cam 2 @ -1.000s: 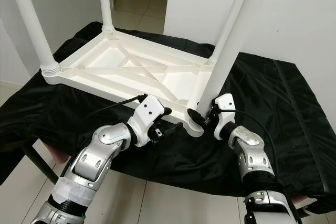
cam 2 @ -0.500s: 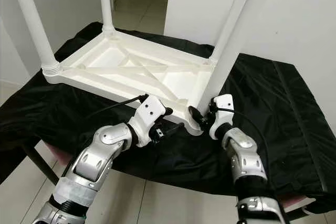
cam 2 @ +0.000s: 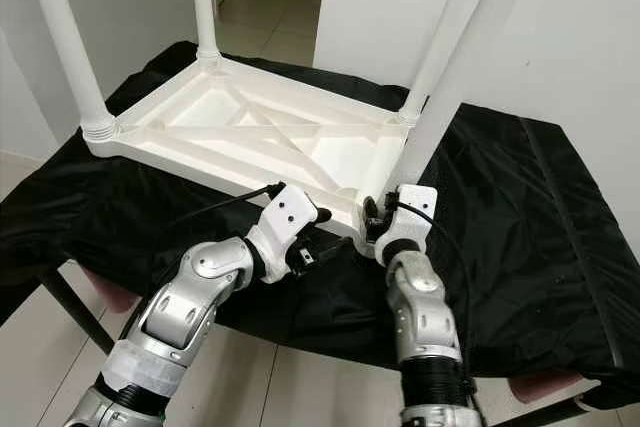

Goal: Building children table

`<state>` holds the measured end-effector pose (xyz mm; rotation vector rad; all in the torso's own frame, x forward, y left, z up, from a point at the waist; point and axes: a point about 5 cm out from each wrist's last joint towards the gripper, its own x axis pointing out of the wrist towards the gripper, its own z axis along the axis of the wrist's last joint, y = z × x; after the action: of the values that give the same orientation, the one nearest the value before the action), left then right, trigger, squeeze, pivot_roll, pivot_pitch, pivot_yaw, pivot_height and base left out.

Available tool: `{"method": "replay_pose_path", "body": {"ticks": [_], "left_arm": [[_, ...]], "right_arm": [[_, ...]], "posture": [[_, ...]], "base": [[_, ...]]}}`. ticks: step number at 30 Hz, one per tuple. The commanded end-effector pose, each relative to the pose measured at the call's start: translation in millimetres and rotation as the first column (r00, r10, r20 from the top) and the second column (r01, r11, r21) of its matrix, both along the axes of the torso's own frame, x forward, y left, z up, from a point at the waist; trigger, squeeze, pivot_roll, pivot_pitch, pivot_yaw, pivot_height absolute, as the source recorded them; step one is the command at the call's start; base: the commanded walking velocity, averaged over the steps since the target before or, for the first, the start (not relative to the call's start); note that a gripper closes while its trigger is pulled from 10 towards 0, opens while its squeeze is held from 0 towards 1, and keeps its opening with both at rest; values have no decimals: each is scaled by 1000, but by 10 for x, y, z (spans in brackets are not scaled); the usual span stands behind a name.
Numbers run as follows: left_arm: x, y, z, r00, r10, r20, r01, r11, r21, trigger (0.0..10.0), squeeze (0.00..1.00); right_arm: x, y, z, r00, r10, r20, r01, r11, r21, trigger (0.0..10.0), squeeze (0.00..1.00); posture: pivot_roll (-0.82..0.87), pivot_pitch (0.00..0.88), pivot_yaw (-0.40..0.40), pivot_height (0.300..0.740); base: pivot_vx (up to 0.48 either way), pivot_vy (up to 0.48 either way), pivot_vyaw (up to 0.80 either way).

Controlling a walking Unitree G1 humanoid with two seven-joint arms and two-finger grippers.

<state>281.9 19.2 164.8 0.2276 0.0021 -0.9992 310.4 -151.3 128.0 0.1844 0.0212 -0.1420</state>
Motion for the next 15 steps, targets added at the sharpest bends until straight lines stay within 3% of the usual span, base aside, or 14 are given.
{"method": "replay_pose_path", "body": {"ticks": [1,6,9,12,13,14,15], "left_arm": [[17,8,-16,996,91,14,-91,996,-1,10000,0],[13,18,-17,995,97,14,-97,995,-1,10000,0],[7,29,-22,995,100,12,-100,995,0,10000,0],[6,32,-24,995,101,12,-101,995,1,10000,0],[5,34,-26,995,102,11,-102,995,0,10000,0],[5,34,-26,995,102,11,-102,995,0,10000,0],[5,33,-27,995,102,10,-102,995,0,10000,0]], "right_arm": [[-31,-17,25,992,-129,-3,129,990,58,10000,0],[-84,59,27,974,-223,-33,224,974,40,10000,0],[-124,-103,-34,947,-311,-76,311,950,-16,10000,0],[-144,-146,-52,940,-330,-84,330,944,-15,10000,0],[-170,-154,-68,947,-308,-85,308,951,-13,10000,906],[-170,-154,-68,947,-308,-85,308,951,-13,10000,906],[-187,-139,-65,965,-253,-64,254,967,8,10000,1000]], "posture": [[17,0,-147,740],[24,0,-149,740],[27,0,-151,740],[26,0,-149,740],[26,0,-149,740],[26,0,-149,740],[26,0,-149,740]], "base": [[0,0,0],[0,0,0],[0,0,0],[0,0,0],[0,0,0],[0,0,0],[0,0,0]]}}
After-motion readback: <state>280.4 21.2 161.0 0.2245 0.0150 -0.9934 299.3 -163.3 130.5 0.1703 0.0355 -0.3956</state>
